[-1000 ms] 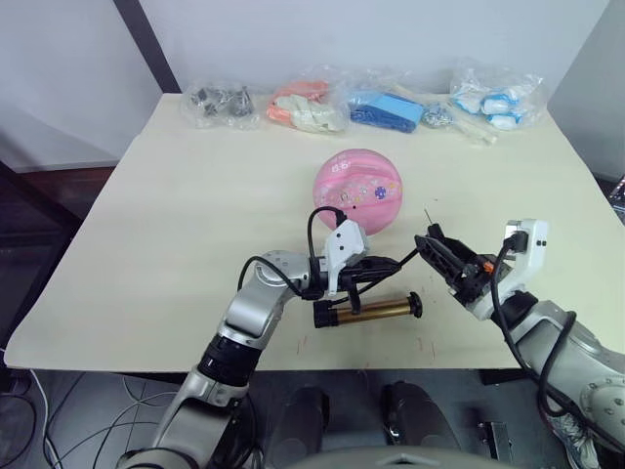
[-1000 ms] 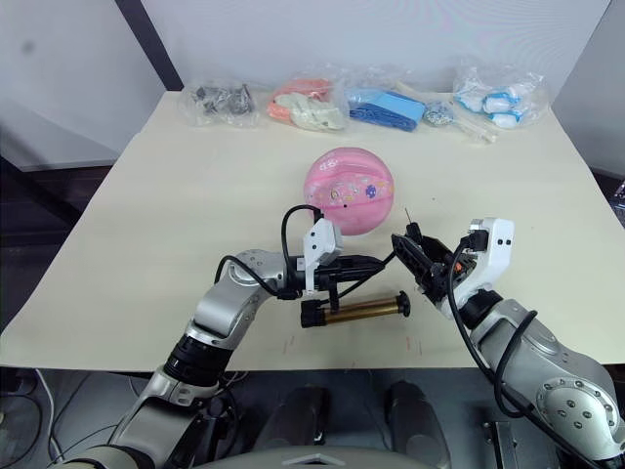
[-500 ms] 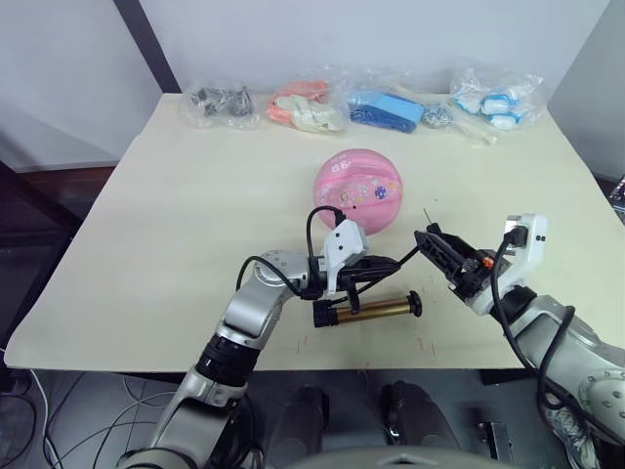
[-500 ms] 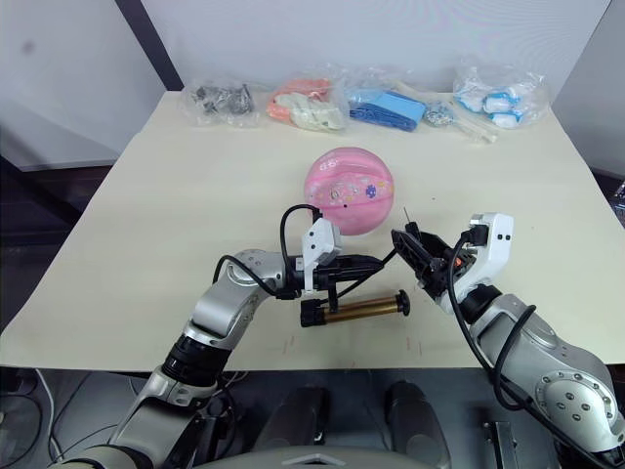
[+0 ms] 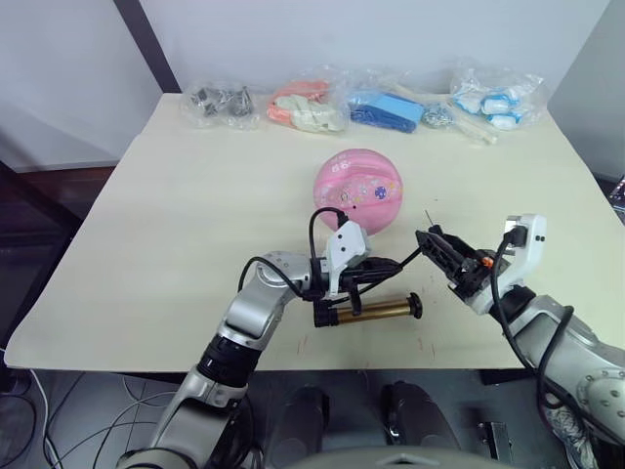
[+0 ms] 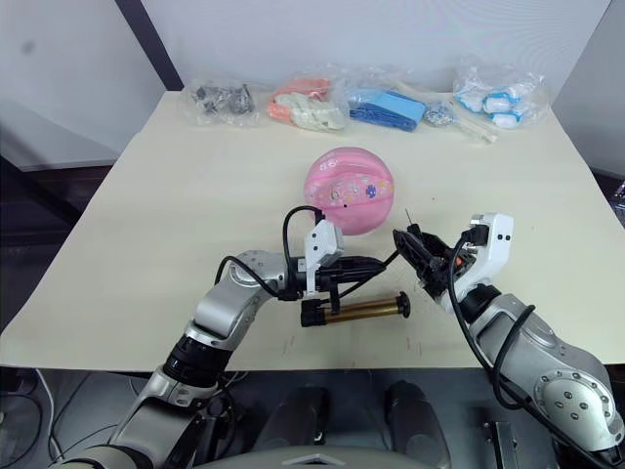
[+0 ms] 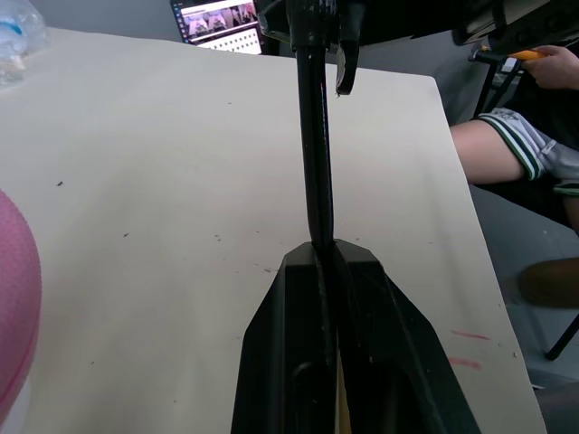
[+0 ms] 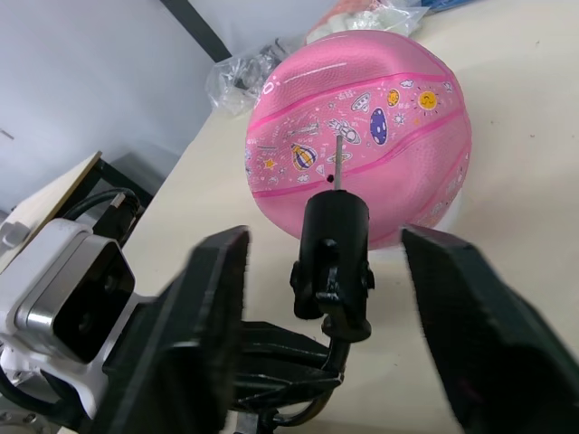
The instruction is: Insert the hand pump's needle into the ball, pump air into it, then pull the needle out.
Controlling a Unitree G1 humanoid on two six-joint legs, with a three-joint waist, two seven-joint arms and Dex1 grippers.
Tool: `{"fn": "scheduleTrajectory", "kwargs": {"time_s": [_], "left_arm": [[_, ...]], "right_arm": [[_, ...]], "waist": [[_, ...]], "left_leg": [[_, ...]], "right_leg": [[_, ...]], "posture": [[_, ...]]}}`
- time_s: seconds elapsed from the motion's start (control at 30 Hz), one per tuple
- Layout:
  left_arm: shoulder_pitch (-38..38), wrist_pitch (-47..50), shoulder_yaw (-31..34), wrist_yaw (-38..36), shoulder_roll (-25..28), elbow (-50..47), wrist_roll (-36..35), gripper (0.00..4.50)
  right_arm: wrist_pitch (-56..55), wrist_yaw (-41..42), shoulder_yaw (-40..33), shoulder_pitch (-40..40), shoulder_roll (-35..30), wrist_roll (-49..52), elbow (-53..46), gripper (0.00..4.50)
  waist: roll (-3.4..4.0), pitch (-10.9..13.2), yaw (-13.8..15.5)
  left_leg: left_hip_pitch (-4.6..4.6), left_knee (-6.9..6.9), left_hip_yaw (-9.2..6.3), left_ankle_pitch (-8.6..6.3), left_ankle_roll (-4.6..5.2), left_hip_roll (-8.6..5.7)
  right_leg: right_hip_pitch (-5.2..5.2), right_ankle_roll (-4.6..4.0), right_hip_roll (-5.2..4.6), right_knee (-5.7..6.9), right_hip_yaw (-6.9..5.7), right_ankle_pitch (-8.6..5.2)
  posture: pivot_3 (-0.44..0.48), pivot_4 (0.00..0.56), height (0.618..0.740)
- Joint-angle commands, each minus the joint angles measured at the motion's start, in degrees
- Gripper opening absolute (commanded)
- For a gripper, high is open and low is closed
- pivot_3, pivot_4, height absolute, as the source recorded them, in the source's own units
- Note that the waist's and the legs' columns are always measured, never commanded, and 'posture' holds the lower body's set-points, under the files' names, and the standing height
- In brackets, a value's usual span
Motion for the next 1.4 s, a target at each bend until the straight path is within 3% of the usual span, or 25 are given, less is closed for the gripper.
{"fn": "scheduleTrajectory", "kwargs": {"time_s": [0.03, 0.1, 0.13, 0.87, 1.07, 1.4], "left_arm": [[0.15, -0.31, 0.18, 0.05, 0.01, -3.19, -1.75, 0.00], [0.15, -0.24, 0.18, 0.12, 0.02, -3.22, -1.85, 0.00], [0.15, -0.21, 0.17, 0.18, 0.04, -3.22, -1.92, 0.00], [0.52, 2.05, 0.77, 3.06, -0.65, -3.32, -3.97, 0.00], [0.44, 2.31, 0.75, 3.56, -0.36, -3.25, -4.48, 0.00], [0.11, 2.17, 0.71, 3.56, -0.30, -2.85, -4.64, 0.00]], "right_arm": [[-0.90, 0.18, -1.49, -0.55, 0.42, 0.20, -1.22, 1.22], [-0.86, 0.15, -1.40, -0.54, 0.64, 0.12, -1.15, 0.47], [-0.82, 0.13, -1.38, -0.51, 0.69, 0.09, -1.14, 0.39], [-0.03, -0.30, -1.26, -0.98, -0.06, 0.34, -1.32, 0.39], [-0.24, -0.97, -1.93, -1.49, -0.27, 0.24, -1.41, 3.21], [-0.49, -1.34, -2.51, -0.41, -1.00, 0.59, -2.23, 3.21]], "waist": [[0.00, 0.00, 0.01], [0.00, 0.00, 0.00], [0.00, 0.00, 0.00], [0.00, 0.00, 0.00], [0.00, 0.00, 0.02], [0.00, 0.01, 0.01]], "left_leg": [[0.00, 0.00, 0.00, 0.00, 0.00, 0.00], [0.00, 0.00, 0.00, 0.00, 0.00, 0.00], [0.00, 0.00, 0.00, 0.00, 0.00, 0.00], [0.00, 0.00, -0.01, 0.00, 0.00, 0.00], [-0.01, 0.00, -0.01, 0.00, 0.00, 0.00], [-0.01, 0.00, -0.01, 0.00, 0.00, 0.00]], "right_leg": [[0.00, 0.00, 0.00, 0.00, 0.00, 0.00], [0.00, 0.00, 0.00, 0.00, 0.00, 0.00], [0.00, 0.00, 0.00, 0.00, 0.00, 0.00], [0.00, 0.01, 0.00, -0.02, 0.00, 0.00], [0.00, 0.00, 0.00, -0.02, -0.01, 0.00], [0.00, 0.00, 0.00, -0.03, -0.01, -0.01]], "posture": [[0.000, 0.150, 0.740], [0.000, 0.150, 0.740], [0.000, 0.150, 0.740], [0.000, 0.150, 0.740], [0.000, 0.150, 0.740], [0.000, 0.150, 0.740]]}}
